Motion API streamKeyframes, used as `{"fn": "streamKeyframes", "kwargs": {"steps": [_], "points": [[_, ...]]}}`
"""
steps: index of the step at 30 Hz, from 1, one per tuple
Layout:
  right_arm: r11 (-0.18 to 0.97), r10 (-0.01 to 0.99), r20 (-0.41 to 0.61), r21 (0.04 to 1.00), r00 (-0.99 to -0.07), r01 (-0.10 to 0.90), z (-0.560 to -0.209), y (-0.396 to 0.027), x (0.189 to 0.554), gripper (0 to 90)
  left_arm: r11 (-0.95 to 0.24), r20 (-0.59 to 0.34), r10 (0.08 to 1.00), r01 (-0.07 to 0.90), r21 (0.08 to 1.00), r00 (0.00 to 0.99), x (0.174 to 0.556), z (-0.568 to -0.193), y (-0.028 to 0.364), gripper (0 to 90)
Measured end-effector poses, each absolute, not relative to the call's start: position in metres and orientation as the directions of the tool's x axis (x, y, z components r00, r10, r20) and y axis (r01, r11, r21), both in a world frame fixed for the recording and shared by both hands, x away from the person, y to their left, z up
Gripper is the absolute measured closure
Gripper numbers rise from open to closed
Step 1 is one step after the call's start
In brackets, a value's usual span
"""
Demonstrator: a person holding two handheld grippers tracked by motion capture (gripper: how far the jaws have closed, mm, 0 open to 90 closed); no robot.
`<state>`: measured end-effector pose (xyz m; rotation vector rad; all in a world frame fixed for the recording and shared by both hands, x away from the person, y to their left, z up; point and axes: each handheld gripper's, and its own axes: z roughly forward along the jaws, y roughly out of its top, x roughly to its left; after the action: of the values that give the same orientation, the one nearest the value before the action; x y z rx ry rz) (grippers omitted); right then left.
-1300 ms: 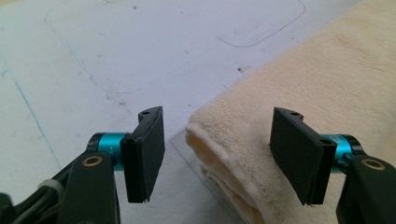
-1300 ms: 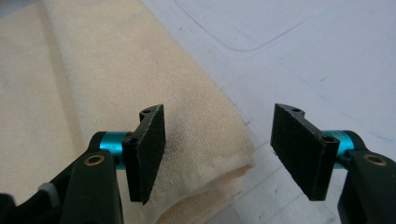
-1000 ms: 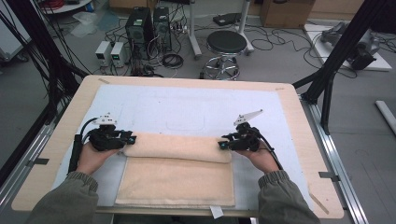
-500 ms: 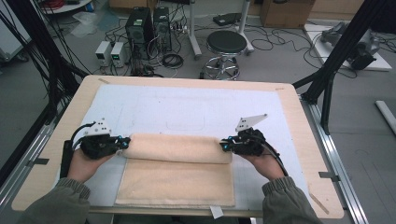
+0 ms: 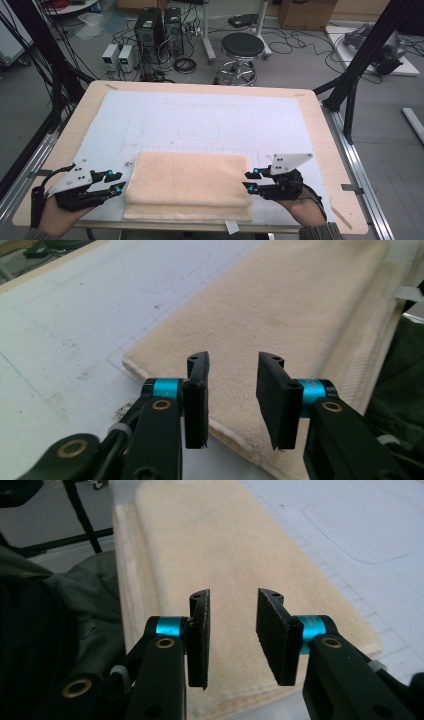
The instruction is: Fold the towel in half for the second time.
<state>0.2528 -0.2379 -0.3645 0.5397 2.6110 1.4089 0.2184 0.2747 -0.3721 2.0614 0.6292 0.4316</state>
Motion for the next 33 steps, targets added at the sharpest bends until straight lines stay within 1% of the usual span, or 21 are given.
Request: {"fn": "streamKeyframes", "kwargs": {"steps": [5,9,12,14,16,19,22,23,25,27,30,31,33], "points": [[0.528,0.394,0.047,0.806,-0.918,0.268,-0.375,-0.230,0.273,62.2,-0.458,0.038,0.591,0.297,0.838,0.805,0.239,-0.388,0.264,61.4],[0.559,0.428,0.011,0.783,-0.904,0.274,-0.385,-0.223,0.293,57.6,-0.458,0.038,0.625,0.326,0.827,0.780,0.259,-0.398,0.259,59.4],[0.563,0.462,-0.002,0.773,-0.887,0.292,-0.392,-0.221,0.308,52.5,-0.449,0.035,0.661,0.358,0.819,0.749,0.279,-0.403,0.256,54.5],[0.554,0.484,0.011,0.770,-0.875,0.316,-0.397,-0.221,0.319,48.2,-0.445,0.031,0.680,0.378,0.812,0.733,0.293,-0.405,0.254,50.3],[0.544,0.502,0.026,0.768,-0.864,0.339,-0.402,-0.221,0.329,45.2,-0.436,0.014,0.691,0.401,0.806,0.723,0.306,-0.408,0.251,46.3],[0.541,0.524,0.046,0.753,-0.850,0.375,-0.412,-0.220,0.341,38.6,-0.416,-0.033,0.698,0.442,0.794,0.716,0.323,-0.416,0.248,37.9],[0.551,0.535,0.064,0.729,-0.842,0.406,-0.423,-0.220,0.351,34.3,-0.424,-0.041,0.716,0.481,0.767,0.697,0.332,-0.425,0.249,34.9],[0.551,0.534,0.079,0.723,-0.842,0.417,-0.426,-0.221,0.354,34.1,-0.428,-0.054,0.716,0.498,0.754,0.696,0.335,-0.428,0.249,34.8],[0.553,0.526,0.097,0.716,-0.845,0.426,-0.431,-0.220,0.358,34.3,-0.434,-0.067,0.707,0.507,0.745,0.704,0.337,-0.431,0.247,37.5],[0.555,0.511,0.115,0.713,-0.852,0.429,-0.434,-0.217,0.359,37.5,-0.452,-0.063,0.688,0.495,0.742,0.723,0.337,-0.433,0.245,45.7],[0.557,0.492,0.150,0.703,-0.858,0.442,-0.437,-0.214,0.359,48.6,-0.462,-0.069,0.670,0.489,0.740,0.739,0.336,-0.433,0.244,55.0],[0.555,0.484,0.160,0.704,-0.860,0.444,-0.437,-0.214,0.359,53.1,-0.461,-0.074,0.669,0.491,0.739,0.740,0.335,-0.433,0.244,57.7],[0.558,0.475,0.168,0.702,-0.864,0.443,-0.436,-0.213,0.358,62.8,-0.470,-0.068,0.660,0.483,0.739,0.748,0.334,-0.432,0.243,65.9]]}}
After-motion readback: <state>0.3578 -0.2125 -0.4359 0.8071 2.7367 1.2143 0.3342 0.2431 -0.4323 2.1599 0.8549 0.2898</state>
